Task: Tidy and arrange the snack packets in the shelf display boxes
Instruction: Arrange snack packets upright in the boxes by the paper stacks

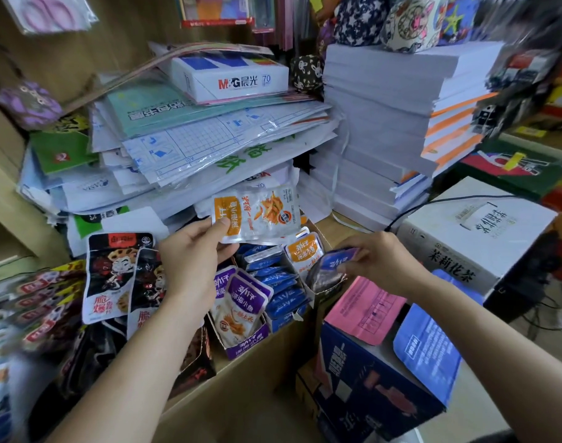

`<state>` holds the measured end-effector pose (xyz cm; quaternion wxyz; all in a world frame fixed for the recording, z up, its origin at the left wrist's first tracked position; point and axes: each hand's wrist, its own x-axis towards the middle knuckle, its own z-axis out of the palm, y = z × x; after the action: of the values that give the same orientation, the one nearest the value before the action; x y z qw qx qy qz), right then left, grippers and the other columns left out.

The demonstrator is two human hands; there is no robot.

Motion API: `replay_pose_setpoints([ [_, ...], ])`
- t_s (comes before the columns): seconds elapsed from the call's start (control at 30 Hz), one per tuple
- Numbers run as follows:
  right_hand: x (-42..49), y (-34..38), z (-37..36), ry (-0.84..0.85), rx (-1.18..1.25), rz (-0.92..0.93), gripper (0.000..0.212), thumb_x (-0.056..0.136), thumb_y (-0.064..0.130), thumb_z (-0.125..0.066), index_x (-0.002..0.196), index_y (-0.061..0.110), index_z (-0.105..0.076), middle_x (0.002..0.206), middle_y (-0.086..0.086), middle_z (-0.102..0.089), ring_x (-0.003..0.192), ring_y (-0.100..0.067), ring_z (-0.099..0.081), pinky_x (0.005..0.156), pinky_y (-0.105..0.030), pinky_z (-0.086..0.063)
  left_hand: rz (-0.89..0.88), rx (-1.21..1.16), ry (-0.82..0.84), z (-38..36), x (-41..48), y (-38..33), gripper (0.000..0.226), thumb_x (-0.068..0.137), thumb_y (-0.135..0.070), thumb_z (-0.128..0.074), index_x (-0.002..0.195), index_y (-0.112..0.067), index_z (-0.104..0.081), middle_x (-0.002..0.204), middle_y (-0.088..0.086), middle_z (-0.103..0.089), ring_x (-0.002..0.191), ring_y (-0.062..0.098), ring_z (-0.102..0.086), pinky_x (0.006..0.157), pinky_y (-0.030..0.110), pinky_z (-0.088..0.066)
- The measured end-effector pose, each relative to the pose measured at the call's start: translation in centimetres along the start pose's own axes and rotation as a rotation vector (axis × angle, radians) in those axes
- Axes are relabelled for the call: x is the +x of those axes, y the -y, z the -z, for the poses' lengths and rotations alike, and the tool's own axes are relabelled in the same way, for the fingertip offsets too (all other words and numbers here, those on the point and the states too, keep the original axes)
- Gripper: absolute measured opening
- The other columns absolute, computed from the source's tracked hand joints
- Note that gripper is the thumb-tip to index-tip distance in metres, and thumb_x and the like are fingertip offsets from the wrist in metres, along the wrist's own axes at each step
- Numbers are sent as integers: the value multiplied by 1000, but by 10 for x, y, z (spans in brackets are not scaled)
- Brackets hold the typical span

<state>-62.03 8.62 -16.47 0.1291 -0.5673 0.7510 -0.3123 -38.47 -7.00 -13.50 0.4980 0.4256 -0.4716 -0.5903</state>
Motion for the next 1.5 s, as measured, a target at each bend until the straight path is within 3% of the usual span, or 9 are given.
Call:
replay_pose_setpoints([
  [0.1, 1, 1, 6, -104, 151, -91, 16, 84, 21, -80, 98, 22, -74, 63, 6, -68, 42, 0, -51, 43, -14, -39, 61, -62, 3, -2, 0, -2, 9, 87, -6, -76, 80, -10, -74, 82, 6, -74, 73, 14, -70, 65, 23, -58],
  [0.23, 2, -1, 13, -125, 199, -96, 20, 89, 22, -76, 96, 37, -65, 54, 16, -64, 39, -7, -44, 39, -20, -36, 25, -55, -32, -2, 0, -2, 7, 89, -9, -76, 82, -10, -74, 79, 2, -75, 72, 11, -71, 64, 22, -58],
  [0.33, 4, 0, 11, -17, 128, -70, 26, 89, 18, -76, 108, 32, -65, 76, 6, -72, 49, -1, -57, 47, -17, -46, 5, -59, -69, 0, 0, -3, 7, 88, -9, -76, 82, -10, -75, 82, 4, -75, 73, 12, -71, 65, 23, -58],
  [0.4, 9, 1, 2, 25, -11, 17, 30, 86, 12, -76, 109, 27, -65, 95, 8, -69, 74, -3, -66, 66, -22, -56, 1, -60, -75, 1, 1, -4, 7, 89, -9, -76, 81, -10, -75, 77, 0, -75, 71, 11, -71, 65, 23, -58],
  [0.67, 31, 10, -28, 134, -162, 201, 49, 80, 3, -74, 123, 22, -61, 130, 5, -55, 117, -11, -57, 95, -28, -54, -12, -44, -85, 8, 5, -6, 5, 88, -8, -76, 84, -10, -75, 78, 0, -75, 69, 10, -72, 67, 23, -58],
  [0.97, 21, 5, -15, 104, -267, 257, 31, 77, 21, -83, 99, 32, -63, 105, 17, -53, 102, -2, -47, 82, -30, -53, -47, 21, -74, 23, 17, -4, 8, 89, -12, -76, 92, -4, -75, 89, 7, -73, 70, 8, -70, 70, 24, -59],
  [1.13, 19, 2, -13, 124, -203, 247, 44, 75, 15, -83, 95, 43, -55, 118, 17, -53, 113, -2, -52, 88, -22, -53, -58, 23, -73, 24, 18, -5, 4, 89, -12, -76, 86, -10, -75, 90, 7, -74, 77, 12, -71, 69, 24, -58],
  [1.27, 23, 8, -18, 92, -168, 269, 39, 74, 8, -79, 99, 31, -61, 137, 8, -53, 125, -8, -51, 95, -24, -51, -68, 17, -68, 24, 17, -5, 5, 89, -11, -76, 85, -13, -75, 89, 5, -74, 76, 11, -71, 68, 24, -59],
  [1.5, 31, 4, -27, 100, -170, 252, 47, 75, 18, -84, 117, 26, -65, 122, 10, -50, 108, -5, -54, 85, -17, -52, -71, 42, -75, 28, 20, -5, 2, 88, -13, -77, 87, -12, -76, 85, 3, -74, 70, 9, -71, 73, 30, -60],
])
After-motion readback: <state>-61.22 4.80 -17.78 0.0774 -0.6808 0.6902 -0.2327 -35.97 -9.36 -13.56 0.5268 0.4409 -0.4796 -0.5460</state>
